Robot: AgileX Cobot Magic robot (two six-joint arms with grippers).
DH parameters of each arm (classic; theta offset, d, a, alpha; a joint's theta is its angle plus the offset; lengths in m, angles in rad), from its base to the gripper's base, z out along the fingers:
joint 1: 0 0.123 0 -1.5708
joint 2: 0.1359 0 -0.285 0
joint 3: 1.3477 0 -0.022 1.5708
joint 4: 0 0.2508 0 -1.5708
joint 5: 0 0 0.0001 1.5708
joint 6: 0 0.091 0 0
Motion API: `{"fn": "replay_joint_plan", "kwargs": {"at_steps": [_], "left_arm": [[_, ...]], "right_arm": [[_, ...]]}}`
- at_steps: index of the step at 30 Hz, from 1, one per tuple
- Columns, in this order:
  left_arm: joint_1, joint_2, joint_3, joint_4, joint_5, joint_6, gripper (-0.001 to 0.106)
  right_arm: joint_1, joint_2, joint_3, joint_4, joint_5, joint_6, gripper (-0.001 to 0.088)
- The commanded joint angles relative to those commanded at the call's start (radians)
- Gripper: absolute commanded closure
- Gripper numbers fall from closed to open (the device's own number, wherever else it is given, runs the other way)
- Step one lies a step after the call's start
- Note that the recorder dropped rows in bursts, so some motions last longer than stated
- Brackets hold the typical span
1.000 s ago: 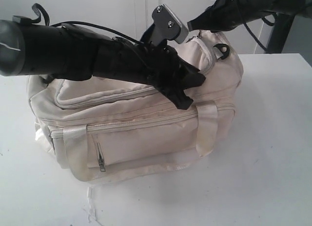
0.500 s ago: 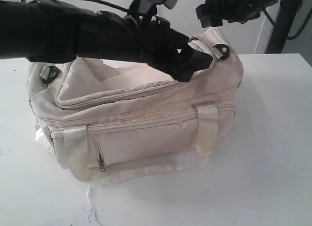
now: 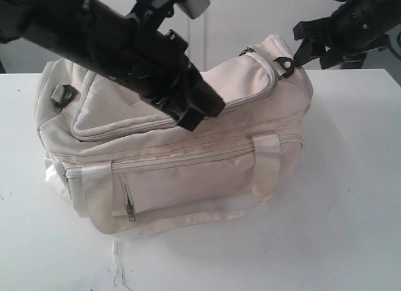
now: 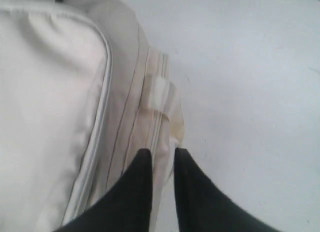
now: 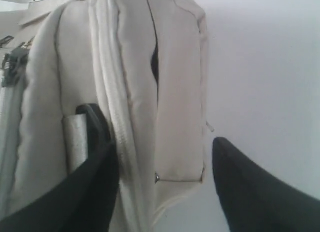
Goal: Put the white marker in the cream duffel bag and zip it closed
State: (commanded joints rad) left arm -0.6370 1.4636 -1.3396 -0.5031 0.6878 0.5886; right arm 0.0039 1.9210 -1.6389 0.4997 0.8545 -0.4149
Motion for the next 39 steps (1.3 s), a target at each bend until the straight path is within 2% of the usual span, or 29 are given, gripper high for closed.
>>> {"fn": "replay_joint_plan", "kwargs": {"at_steps": [3, 5, 7, 8, 9, 12, 16, 20, 25, 27, 30, 32, 34, 37, 39], "left_arm": [[0.032, -0.043, 0.0, 0.018, 0.027, -0.024, 0.089], [0.051, -0.072, 0.0, 0.018, 0.042, -0.024, 0.089], [0.071, -0.102, 0.0, 0.028, 0.062, -0.024, 0.089], [0.082, -0.115, 0.0, 0.047, 0.072, -0.024, 0.089], [0.095, -0.127, 0.0, 0.067, 0.084, -0.029, 0.089], [0.144, -0.152, 0.0, 0.116, 0.121, -0.069, 0.089], [0.241, -0.166, 0.0, 0.165, 0.155, -0.136, 0.089], [0.329, -0.166, 0.0, 0.168, 0.139, -0.15, 0.089], [0.397, -0.166, 0.0, 0.168, 0.095, -0.164, 0.089], [0.417, -0.164, 0.0, 0.168, 0.066, -0.181, 0.089], [0.456, -0.164, 0.0, 0.168, 0.028, -0.241, 0.09], [0.495, -0.164, 0.0, 0.168, -0.005, -0.27, 0.09], [0.54, -0.164, 0.0, 0.168, -0.039, -0.301, 0.093], [0.608, -0.164, 0.0, 0.168, -0.028, -0.304, 0.105], [0.642, -0.166, 0.0, 0.172, -0.005, -0.302, 0.105]], "right_arm": [[0.005, 0.038, 0.0, 0.026, -0.002, -0.061, 0.0419], [0.006, 0.05, 0.0, 0.023, 0.0, -0.067, 0.0583], [0.006, 0.052, 0.0, 0.023, 0.022, -0.107, 0.0819], [0.006, 0.049, 0.0, 0.023, 0.039, -0.118, 0.0864], [0.006, 0.043, 0.0, 0.023, 0.058, -0.122, 0.0869], [0.006, 0.017, 0.008, 0.009, 0.096, -0.102, 0.0868], [0.006, -0.04, 0.044, -0.009, 0.151, -0.07, 0.0868], [0.006, -0.094, 0.102, -0.007, 0.175, -0.048, 0.0868], [0.006, -0.117, 0.134, -0.009, 0.129, -0.049, 0.0842], [0.006, -0.117, 0.134, -0.023, 0.122, -0.04, 0.0742], [0.004, -0.122, 0.134, -0.094, 0.106, 0.026, 0.0488], [0.004, -0.138, 0.131, -0.184, 0.099, 0.082, 0.0336], [0.004, -0.158, 0.108, -0.308, 0.101, 0.137, 0.0261], [0.004, -0.204, 0.076, -0.448, 0.101, 0.178, 0.0305], [0.002, -0.24, 0.064, -0.524, 0.101, 0.187, 0.0456]]}}
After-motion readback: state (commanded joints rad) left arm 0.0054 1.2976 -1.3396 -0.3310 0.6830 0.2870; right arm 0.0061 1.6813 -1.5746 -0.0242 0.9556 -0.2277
